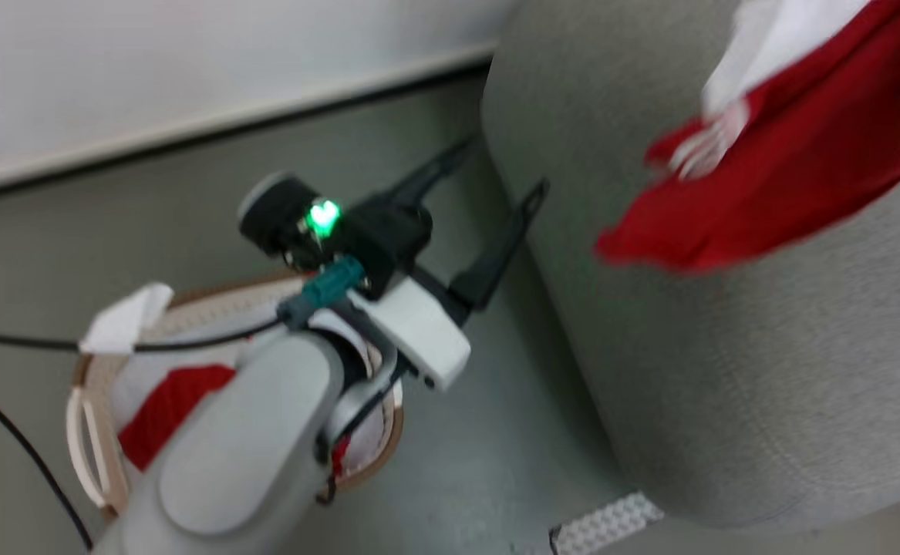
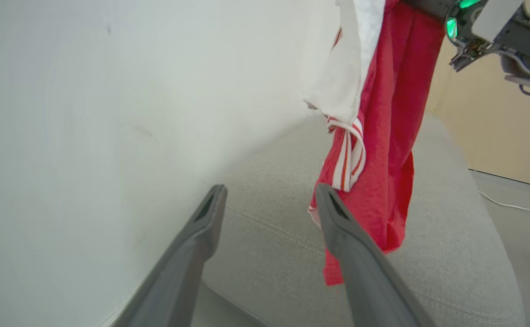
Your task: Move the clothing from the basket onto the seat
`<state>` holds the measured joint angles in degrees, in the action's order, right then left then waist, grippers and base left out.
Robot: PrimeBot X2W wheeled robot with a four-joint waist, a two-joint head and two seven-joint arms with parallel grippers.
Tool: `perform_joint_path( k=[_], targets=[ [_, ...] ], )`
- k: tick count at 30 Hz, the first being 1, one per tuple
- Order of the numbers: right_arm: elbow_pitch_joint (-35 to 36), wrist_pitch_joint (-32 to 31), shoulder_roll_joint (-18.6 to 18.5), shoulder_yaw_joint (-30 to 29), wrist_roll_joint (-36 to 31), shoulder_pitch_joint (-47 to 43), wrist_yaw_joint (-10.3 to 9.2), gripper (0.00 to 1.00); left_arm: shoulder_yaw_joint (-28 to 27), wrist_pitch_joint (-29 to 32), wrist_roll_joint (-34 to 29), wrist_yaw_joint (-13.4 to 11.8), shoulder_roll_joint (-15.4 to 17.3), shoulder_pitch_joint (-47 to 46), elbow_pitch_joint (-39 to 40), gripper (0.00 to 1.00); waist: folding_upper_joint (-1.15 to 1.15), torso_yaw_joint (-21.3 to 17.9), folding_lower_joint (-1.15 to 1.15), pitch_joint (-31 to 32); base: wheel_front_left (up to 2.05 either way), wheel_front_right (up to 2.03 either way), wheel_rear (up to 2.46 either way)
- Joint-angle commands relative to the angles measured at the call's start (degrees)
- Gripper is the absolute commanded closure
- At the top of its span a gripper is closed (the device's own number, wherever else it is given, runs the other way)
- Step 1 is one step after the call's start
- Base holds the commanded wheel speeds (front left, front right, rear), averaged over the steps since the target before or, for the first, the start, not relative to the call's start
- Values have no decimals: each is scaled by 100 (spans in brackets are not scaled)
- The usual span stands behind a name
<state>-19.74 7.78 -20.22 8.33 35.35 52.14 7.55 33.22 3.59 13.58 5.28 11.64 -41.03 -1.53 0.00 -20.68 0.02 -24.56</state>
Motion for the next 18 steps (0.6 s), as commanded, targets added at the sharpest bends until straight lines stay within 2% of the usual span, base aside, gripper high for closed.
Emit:
perform_joint_path(
  k=[1, 4, 9, 12, 18],
  targets=[
    [-92, -47, -71, -259, -145, 384, -13, 100, -44, 62, -99, 26, 61, -239, 92, 0, 0, 387, -2, -1309, 0, 0, 0],
    [-418, -237, -158, -976, -585, 1190, -13, 100, -122, 122, -134, 59, 157, -682, 276, 0, 0, 548, -2, -1842, 0, 0, 0],
    [-930, -551, -381, -2087, -1323, 2187, -13, 100, -157, 140, -78, 114, 123, -1199, 469, 0, 0, 838, -2, -2440, 0, 0, 0],
    [-1290, -768, -400, -2517, -1915, 2235, -13, 100, -177, 23, -26, 102, 78, -1299, 474, 0, 0, 1016, -2, -2612, 0, 0, 0],
    [-2008, -706, -33, -3319, -2946, 1766, -13, 100, -152, -186, 13, 59, 120, -1086, 297, 0, 0, 1207, -2, -2617, 0, 0, 0]
  ],
)
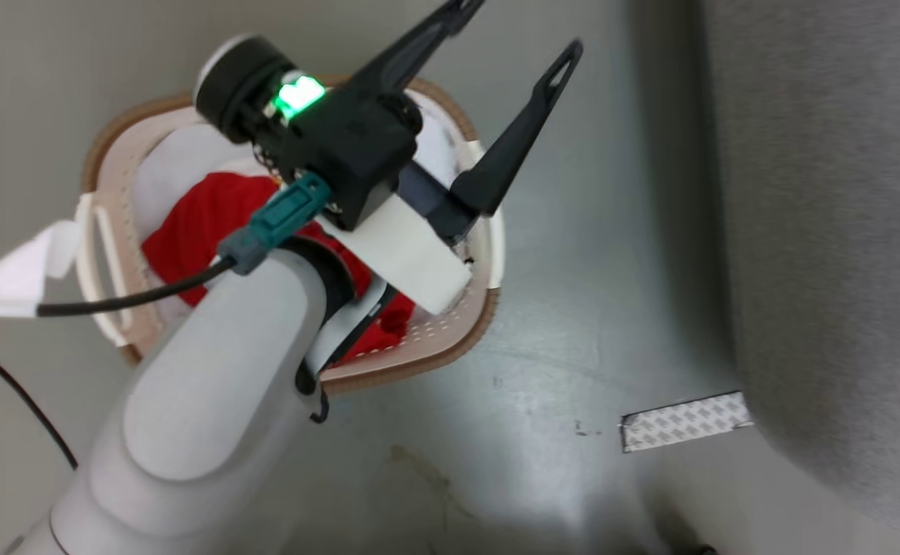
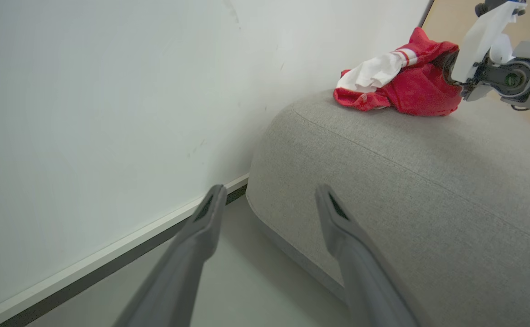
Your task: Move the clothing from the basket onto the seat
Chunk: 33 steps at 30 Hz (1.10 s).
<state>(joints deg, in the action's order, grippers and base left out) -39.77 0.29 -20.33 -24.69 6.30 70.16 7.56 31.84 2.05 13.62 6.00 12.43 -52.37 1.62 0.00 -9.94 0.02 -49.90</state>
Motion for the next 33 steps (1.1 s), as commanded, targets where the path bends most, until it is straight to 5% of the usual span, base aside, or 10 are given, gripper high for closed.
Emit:
perform_joint_path(
  k=[1, 3, 7, 16, 27, 33],
  targets=[
    [-63, 113, 70, -85, -152, -99, -14, 73, -23, -82, 19, -28, 57, 83, -45, 0, 0, 142, -2, -34, 0, 0, 0],
    [-203, 218, 247, -258, -280, -247, -14, 0, -51, -150, 54, -49, 93, 164, -121, 0, 0, 128, -2, 103, 0, 0, 0],
    [-316, 474, 479, -125, -602, -574, -14, 0, -101, -247, 98, -104, 198, 372, -277, 0, 0, 23, -2, 515, 0, 0, 0],
    [28, 1019, 894, 1134, -466, -2156, -14, 0, -296, -740, 477, -383, 190, 1348, -892, 0, 0, -29, -2, 2136, 0, 0, 0],
    [1272, 1385, 1207, 1866, 318, -4505, -14, 0, -567, -1446, 963, -823, 97, 2970, -1762, 0, 0, 461, -2, 3963, 0, 0, 0],
    [1940, 1483, 1461, 2044, 179, -5787, -14, 0, -765, -1689, 1024, -968, 97, 3826, -2121, 0, 0, 840, -2, 4713, 0, 0, 0]
  ],
)
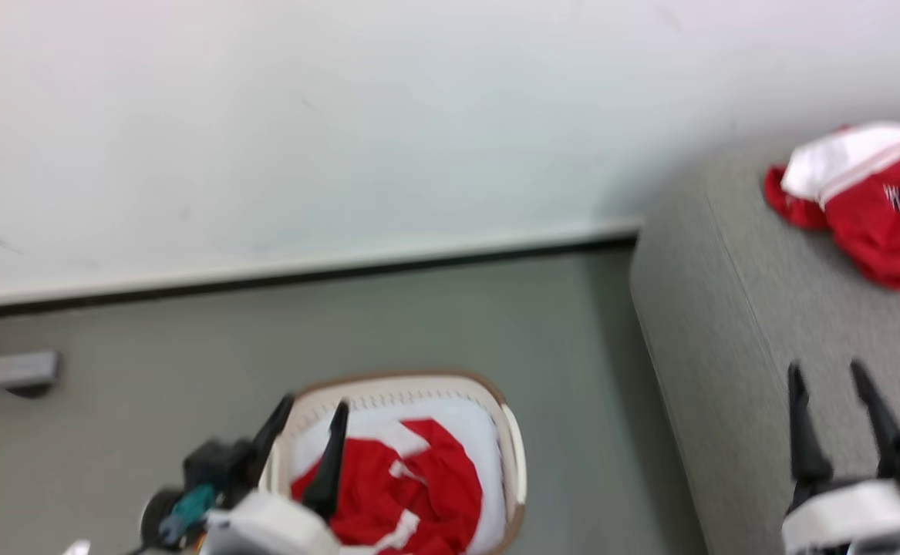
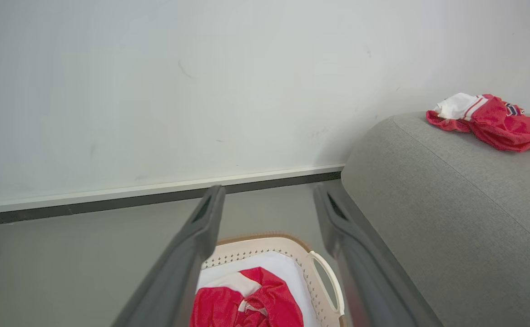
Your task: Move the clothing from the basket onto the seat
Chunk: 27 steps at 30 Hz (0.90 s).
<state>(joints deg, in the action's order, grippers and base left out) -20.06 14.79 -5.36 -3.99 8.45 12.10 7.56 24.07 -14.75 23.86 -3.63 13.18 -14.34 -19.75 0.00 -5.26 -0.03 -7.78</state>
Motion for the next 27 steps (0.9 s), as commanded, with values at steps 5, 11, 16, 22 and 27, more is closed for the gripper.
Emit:
perform_joint_path(
  k=[5, 11, 16, 22, 27],
  targets=[
    [312, 43, 164, 97, -24, -774, -14, 0, -329, -40, -40, -51, -64, 653, 70, 0, 0, 610, 3, 880, 0, 0, 0],
    [381, 43, 245, 470, 74, -1387, -14, 0, -784, -40, -297, 97, -187, 1286, 236, 0, 0, 692, 3, 1114, 0, 0, 0],
    [299, 44, 235, 704, 260, -1510, -14, 0, -1113, -41, -481, 214, -341, 1631, 347, 0, 0, 661, 3, 1181, 0, 0, 0],
    [279, 44, 238, 729, 345, -1410, -14, 0, -1332, -41, -724, 401, -525, 1702, 380, 0, 0, 634, 3, 1199, 0, 0, 0],
    [255, 44, 239, 708, 337, -1366, -14, 0, -1471, -41, -836, 506, -632, 1710, 397, 0, 0, 591, 3, 1182, 0, 0, 0]
  ],
)
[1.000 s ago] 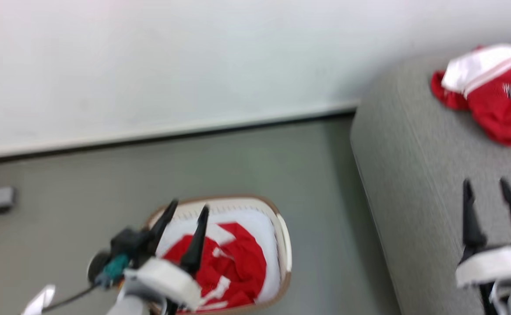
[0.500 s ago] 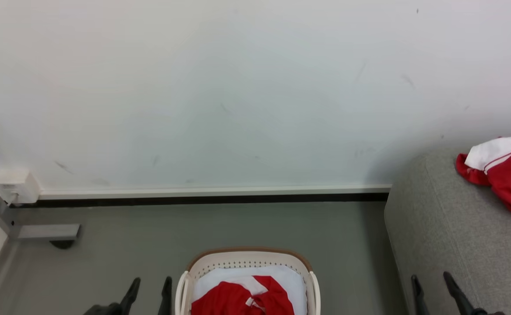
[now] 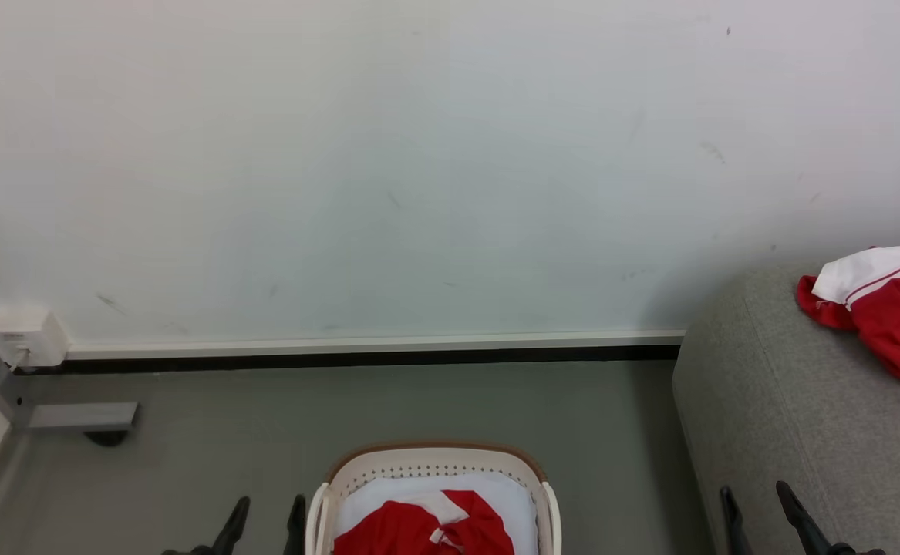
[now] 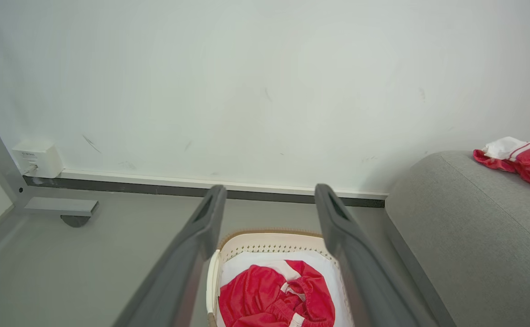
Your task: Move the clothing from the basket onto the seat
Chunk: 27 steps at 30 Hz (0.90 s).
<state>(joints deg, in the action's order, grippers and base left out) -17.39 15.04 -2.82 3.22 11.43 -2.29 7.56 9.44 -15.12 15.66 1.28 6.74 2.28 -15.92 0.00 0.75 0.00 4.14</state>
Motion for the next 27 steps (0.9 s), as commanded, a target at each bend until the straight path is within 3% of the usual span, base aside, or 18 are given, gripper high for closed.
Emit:
perform_joint_path(
  k=[1, 9, 19, 27],
  targets=[
    [-8, 20, -15, -20, 48, 93, -14, 0, -41, -3, -43, 43, -1, 46, 19, 0, 0, -32, 0, -28, 0, 0, 0],
    [143, 20, -15, -112, -53, 305, -14, 0, -21, -4, -274, 270, -76, -296, -138, 0, 0, -333, 0, -463, 0, 0, 0],
    [856, 10, -11, -380, -217, 1333, -14, 0, 693, 378, -663, 556, 183, -2383, -800, 0, 0, -775, 0, -2699, 0, 0, 0],
    [1348, 10, -6, -232, -89, 2018, -14, 0, 1257, 1253, -735, 616, 553, -3871, -1992, 0, 0, -1189, 0, -4059, 0, 0, 0]
  ],
)
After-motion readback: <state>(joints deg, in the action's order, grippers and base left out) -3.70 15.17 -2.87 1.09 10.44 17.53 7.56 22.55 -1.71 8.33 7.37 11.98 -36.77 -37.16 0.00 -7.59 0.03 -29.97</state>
